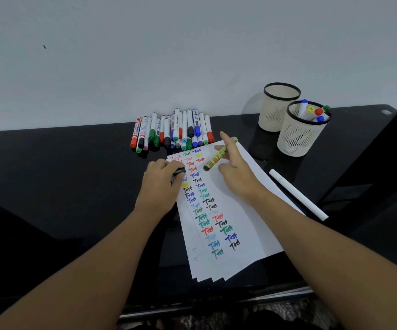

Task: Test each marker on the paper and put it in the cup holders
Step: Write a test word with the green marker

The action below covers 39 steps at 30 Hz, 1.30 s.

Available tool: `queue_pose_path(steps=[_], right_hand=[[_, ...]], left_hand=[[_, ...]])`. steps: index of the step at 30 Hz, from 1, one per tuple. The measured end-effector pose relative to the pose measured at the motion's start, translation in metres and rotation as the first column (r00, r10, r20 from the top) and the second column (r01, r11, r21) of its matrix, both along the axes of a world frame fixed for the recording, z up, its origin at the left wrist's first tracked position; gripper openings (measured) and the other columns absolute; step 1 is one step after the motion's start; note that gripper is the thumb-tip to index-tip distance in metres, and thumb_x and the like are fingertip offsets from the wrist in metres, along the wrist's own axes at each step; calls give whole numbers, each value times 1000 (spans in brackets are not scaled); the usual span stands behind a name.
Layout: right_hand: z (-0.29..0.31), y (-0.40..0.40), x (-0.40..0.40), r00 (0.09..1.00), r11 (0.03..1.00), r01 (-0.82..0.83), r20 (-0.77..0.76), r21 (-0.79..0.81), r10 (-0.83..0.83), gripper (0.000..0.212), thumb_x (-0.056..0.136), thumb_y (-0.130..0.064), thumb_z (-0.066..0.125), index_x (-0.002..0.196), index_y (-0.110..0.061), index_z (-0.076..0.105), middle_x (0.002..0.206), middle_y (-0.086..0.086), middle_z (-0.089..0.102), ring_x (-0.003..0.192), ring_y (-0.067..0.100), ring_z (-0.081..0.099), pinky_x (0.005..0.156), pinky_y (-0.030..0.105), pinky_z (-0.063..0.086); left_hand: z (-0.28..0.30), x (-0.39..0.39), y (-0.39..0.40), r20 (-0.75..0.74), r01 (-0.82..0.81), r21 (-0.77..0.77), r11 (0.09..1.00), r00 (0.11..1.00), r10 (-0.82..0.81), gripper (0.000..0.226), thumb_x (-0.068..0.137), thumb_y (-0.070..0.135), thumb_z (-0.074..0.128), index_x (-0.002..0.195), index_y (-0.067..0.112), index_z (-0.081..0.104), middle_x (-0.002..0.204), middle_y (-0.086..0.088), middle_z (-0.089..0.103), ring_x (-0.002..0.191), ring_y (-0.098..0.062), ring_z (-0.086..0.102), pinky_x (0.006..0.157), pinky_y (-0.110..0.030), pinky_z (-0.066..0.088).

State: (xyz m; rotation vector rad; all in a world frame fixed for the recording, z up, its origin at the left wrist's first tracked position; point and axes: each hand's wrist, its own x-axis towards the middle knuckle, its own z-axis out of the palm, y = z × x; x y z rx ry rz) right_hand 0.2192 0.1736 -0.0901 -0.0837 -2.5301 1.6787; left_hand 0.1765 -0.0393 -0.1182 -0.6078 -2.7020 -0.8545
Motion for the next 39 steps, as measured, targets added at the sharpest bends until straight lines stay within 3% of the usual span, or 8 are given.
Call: queue_pose_path(steps=[3,7,10,13,22,28,34,39], right_hand=[[8,3,-2,1000,998,20,-17,-66,-21,50,111,-16,38,154,-41,38,142,-12,50,115,-9,52,85,0,36],[15,6,-3,988,981,146,-32,-128,-151,46,111,-19,44,152,-39,37,119,1,68,75,9,69,75,29,58],[19,8,-1,998,982,15,54,191,-26,51,107,-25,54,151,-31,30,112,0,73,87,20,67,82,42,61],[18,9,3,989,766,-143,120,627,87,22,105,-36,57,126,-30,55,111,-2,70,93,19,63,81,41,55],[12,12,1,989,738,-126,31,663,142,26,105,-41,55,131,-39,60,119,-3,67,104,18,62,91,45,54],[17,7,-3,975,632,-169,34,756,219,26,106,-47,50,130,-41,56,122,-7,65,112,17,57,96,44,43],[25,0,1,957,511,-96,-63,854,284,34,108,-47,44,138,-31,49,115,-8,72,80,12,53,86,35,36],[32,-6,6,945,436,-219,79,873,317,44,110,-38,43,151,-34,29,76,-11,54,68,12,47,68,34,39]], left_hand=[[3,2,0,13,1,61,998,1000,-1,23,99,26,62,122,22,66,108,3,56,93,-13,53,81,-28,45],[5,4,-1,5,-16,125,992,1000,15,26,100,17,60,125,17,65,114,2,59,94,-7,55,80,-17,41],[5,6,-1,7,-21,157,987,1000,20,30,99,13,60,129,15,64,121,0,61,102,-11,58,86,-21,44],[6,7,-1,1,-27,173,985,1000,27,29,99,14,61,128,16,64,122,1,63,105,-12,60,90,-24,47],[3,8,-2,-67,35,143,989,997,-26,26,97,11,63,123,14,68,118,1,65,102,-7,59,82,-2,38],[0,10,-2,-164,151,87,985,977,-136,25,97,7,63,122,9,69,117,-4,65,104,-13,61,83,-20,47],[9,23,-1,8,91,203,975,995,-95,45,98,16,64,139,25,46,123,0,67,109,-12,64,88,-33,56],[13,28,2,46,82,238,968,994,-96,49,98,19,64,136,26,34,132,1,63,113,-12,65,91,-28,53]])
